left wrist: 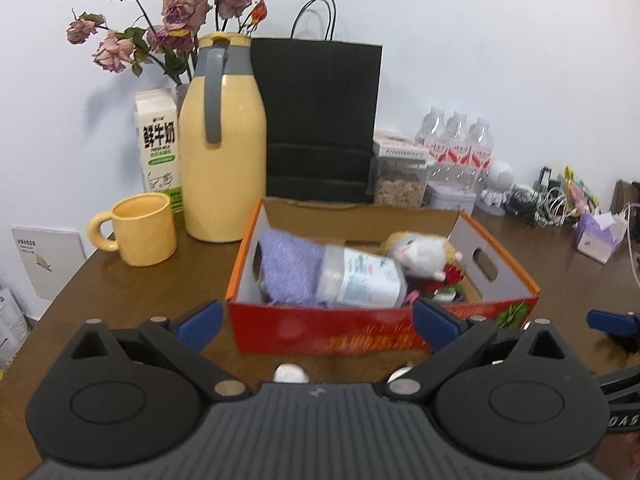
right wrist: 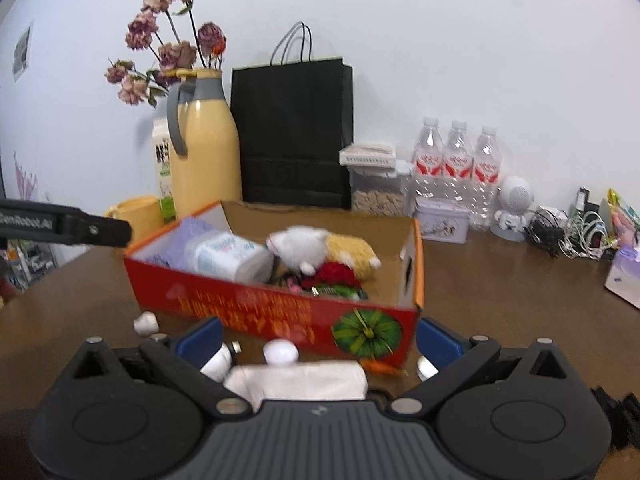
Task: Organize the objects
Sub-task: 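Withdraw both grippers and grasp a white bottle cap with the right gripper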
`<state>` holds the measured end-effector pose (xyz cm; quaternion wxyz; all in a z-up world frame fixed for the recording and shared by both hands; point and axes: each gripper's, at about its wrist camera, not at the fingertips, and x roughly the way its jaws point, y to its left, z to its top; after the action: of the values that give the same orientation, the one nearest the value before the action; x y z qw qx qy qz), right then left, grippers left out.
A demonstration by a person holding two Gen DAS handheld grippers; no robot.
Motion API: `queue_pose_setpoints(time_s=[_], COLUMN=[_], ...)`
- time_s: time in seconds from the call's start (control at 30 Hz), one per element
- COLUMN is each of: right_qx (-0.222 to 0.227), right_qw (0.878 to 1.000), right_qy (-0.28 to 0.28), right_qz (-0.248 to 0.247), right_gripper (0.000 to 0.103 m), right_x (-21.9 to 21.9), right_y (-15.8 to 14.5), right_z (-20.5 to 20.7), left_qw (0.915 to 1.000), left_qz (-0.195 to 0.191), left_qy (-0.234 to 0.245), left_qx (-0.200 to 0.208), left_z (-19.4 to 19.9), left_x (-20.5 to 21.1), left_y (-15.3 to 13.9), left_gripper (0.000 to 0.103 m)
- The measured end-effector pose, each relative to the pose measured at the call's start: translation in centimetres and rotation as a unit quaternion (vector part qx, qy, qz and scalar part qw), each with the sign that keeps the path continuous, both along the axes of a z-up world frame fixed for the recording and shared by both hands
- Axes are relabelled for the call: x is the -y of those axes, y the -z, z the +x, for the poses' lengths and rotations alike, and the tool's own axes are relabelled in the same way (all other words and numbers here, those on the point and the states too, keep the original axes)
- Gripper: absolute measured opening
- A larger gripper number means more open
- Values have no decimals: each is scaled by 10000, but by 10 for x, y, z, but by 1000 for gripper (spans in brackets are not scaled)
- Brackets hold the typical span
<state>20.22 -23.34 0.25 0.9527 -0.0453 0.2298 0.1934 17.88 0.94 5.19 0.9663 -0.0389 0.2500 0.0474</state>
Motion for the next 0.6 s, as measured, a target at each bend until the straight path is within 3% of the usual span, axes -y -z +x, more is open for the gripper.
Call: queue_pose_setpoints(time_s=[0.4,0.6], right_qx=[-276,-317], right_qw=[9971,9953], right_qy=[602,772], right_qz=[-362,-485], right_gripper=[99,83], right_x=[43,58], right_y=[32,40], right_z=[-1,24], left_qw=[9986,9973], left_qz=[62,30], left_qy=[-386,-590], left_qx=[-363,-442], left_z=[-15,-17], left_x=[-27,-38], left_y=[25,30], left_gripper=[103,103])
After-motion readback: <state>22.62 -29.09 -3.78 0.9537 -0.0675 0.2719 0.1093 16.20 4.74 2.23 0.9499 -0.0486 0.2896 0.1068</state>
